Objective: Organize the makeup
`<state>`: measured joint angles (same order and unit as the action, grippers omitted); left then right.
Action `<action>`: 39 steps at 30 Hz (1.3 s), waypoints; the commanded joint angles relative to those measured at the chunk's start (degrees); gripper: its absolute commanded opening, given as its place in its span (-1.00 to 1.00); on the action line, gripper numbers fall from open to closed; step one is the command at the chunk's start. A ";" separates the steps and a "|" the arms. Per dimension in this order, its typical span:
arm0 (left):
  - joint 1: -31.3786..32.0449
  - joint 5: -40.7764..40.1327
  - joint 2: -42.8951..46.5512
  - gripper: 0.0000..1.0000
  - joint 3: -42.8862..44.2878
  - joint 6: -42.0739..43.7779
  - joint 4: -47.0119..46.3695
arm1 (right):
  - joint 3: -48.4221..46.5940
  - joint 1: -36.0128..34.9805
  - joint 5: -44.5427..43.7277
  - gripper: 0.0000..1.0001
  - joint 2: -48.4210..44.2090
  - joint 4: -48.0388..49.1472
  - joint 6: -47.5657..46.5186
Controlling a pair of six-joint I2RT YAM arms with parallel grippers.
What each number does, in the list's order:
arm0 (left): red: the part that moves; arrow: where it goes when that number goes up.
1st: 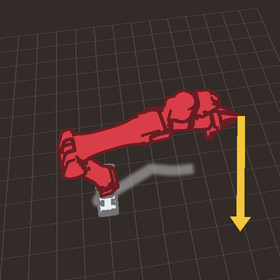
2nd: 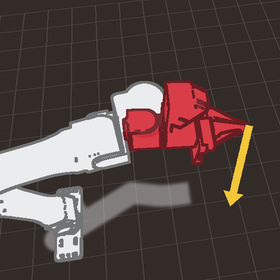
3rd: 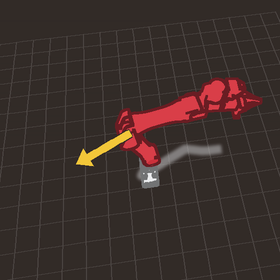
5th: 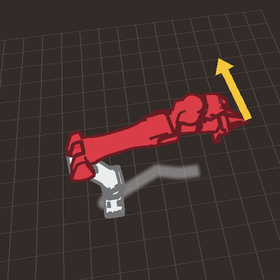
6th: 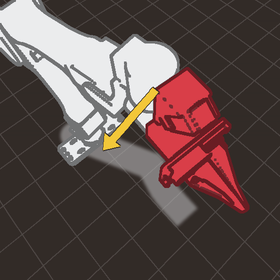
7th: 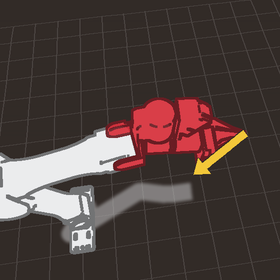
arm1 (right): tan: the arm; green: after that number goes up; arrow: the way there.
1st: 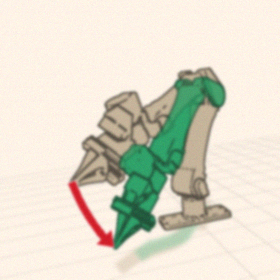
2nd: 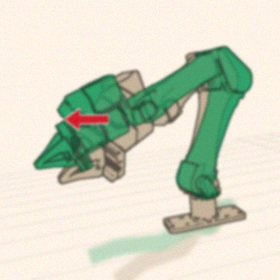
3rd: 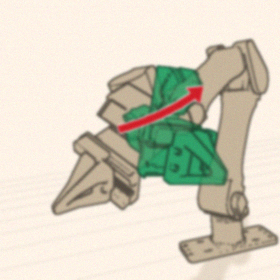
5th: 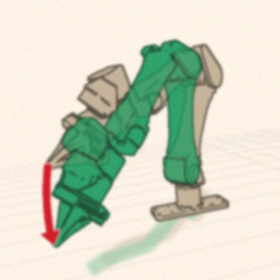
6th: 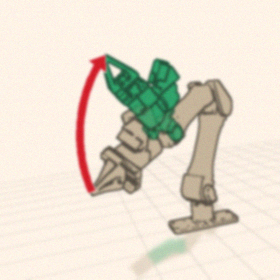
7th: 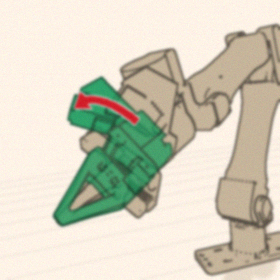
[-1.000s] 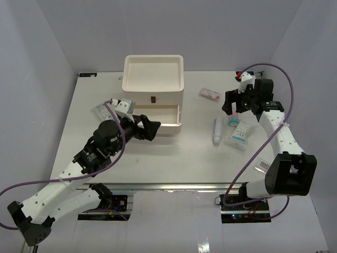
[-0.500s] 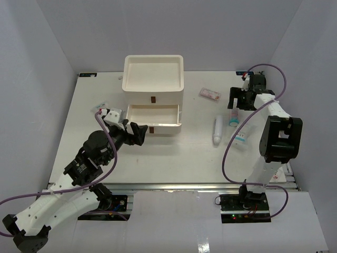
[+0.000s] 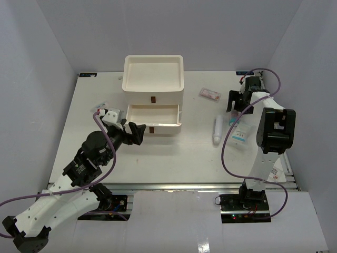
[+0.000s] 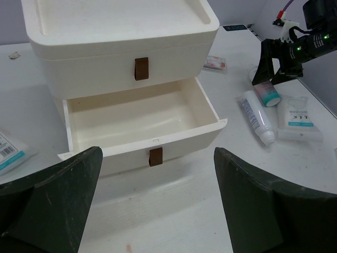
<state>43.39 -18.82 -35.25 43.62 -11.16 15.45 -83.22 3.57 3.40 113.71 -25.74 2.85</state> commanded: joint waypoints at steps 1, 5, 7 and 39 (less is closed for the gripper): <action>-0.69 0.62 -0.17 0.96 -0.30 0.26 0.02 | -1.33 -0.15 0.90 0.44 1.53 -0.44 1.38; -0.86 0.62 -0.17 0.96 -0.37 0.26 0.02 | -1.43 -0.13 0.98 0.17 2.10 -0.28 1.62; -0.86 0.66 -0.17 0.96 -0.37 0.22 -0.02 | -1.44 -0.09 0.87 -0.15 1.67 -0.17 1.40; -2.79 0.63 3.81 0.96 -1.83 -0.19 -1.69 | -8.00 -39.03 23.88 -0.84 -24.31 -1.86 -40.62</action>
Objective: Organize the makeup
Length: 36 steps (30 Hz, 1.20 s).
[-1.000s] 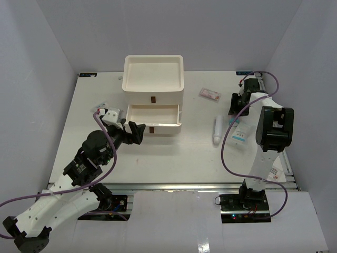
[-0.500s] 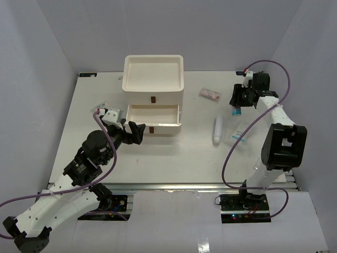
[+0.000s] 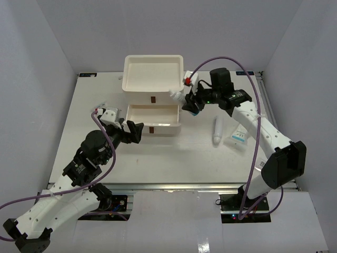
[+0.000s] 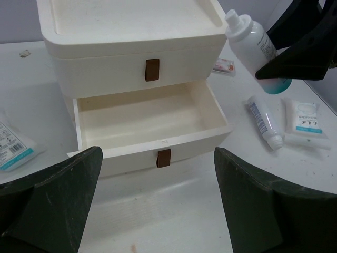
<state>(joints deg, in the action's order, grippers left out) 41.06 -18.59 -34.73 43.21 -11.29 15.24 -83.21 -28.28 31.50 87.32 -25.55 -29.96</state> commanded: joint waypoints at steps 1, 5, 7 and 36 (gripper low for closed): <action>-0.45 0.32 3.96 0.96 -1.65 -0.01 -1.87 | -9.63 -9.32 -6.44 -0.84 4.00 -2.13 -8.10; -0.54 0.40 6.45 0.96 -2.44 0.22 -2.60 | -15.36 -14.12 -16.08 -0.84 10.99 -2.31 -8.50; -0.54 0.53 7.09 0.96 -2.65 0.39 -2.89 | -19.31 -15.00 -19.66 -0.81 15.23 -2.58 -7.74; -0.74 3.06 7.01 0.96 -2.69 0.71 -3.20 | 0.76 3.10 -3.97 0.37 -5.28 -2.81 3.69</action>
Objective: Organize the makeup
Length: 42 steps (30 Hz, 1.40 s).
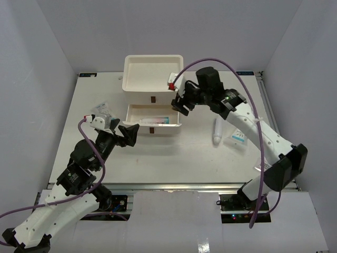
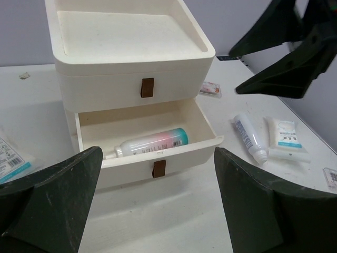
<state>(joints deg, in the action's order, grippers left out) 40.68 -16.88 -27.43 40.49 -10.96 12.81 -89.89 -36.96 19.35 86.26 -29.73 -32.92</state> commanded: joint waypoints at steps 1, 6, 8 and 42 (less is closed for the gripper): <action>-0.45 1.43 -0.38 0.96 0.03 0.32 -0.77 | 9.16 15.80 8.95 0.37 -4.82 1.67 8.60; -0.86 2.45 -1.28 0.96 0.17 0.19 -0.68 | 16.51 23.33 1.69 0.42 -0.71 2.03 20.13; -1.08 2.89 -1.69 0.96 0.24 0.15 -0.64 | 17.80 24.71 -5.76 0.49 3.22 2.00 26.58; -1.92 4.22 -2.64 0.96 0.29 0.15 -0.42 | 18.75 28.21 -12.01 -0.46 19.20 3.80 38.44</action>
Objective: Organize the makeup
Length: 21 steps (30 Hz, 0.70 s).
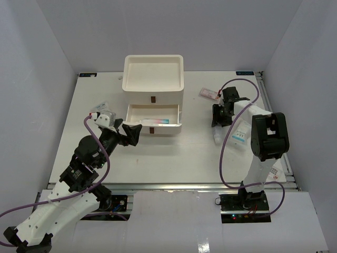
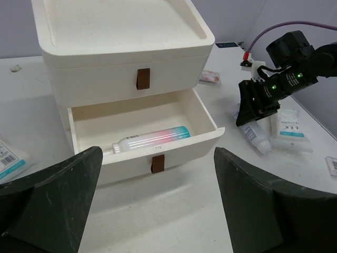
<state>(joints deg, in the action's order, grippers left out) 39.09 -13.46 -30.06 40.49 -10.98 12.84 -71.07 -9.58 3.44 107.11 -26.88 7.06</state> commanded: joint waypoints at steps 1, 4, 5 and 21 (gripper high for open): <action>-0.33 0.80 0.01 0.96 0.29 0.13 -0.45 | -0.21 0.88 4.49 -0.58 -2.71 1.00 -2.20; -0.33 0.92 -0.01 0.96 0.29 0.16 -0.54 | -0.83 0.88 9.65 -0.74 -6.47 0.87 -8.70; -0.33 1.00 -0.05 0.96 0.29 0.11 -0.54 | -0.62 0.88 13.33 -0.77 -8.65 0.86 -13.80; -1.58 2.12 -0.97 0.96 0.20 -0.02 -0.63 | -10.85 -18.91 22.36 -0.85 -27.50 -0.67 -44.47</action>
<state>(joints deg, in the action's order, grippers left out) 38.22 -12.46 -30.57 40.49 -11.00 12.84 -75.35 -17.79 28.88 79.07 -27.51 -28.14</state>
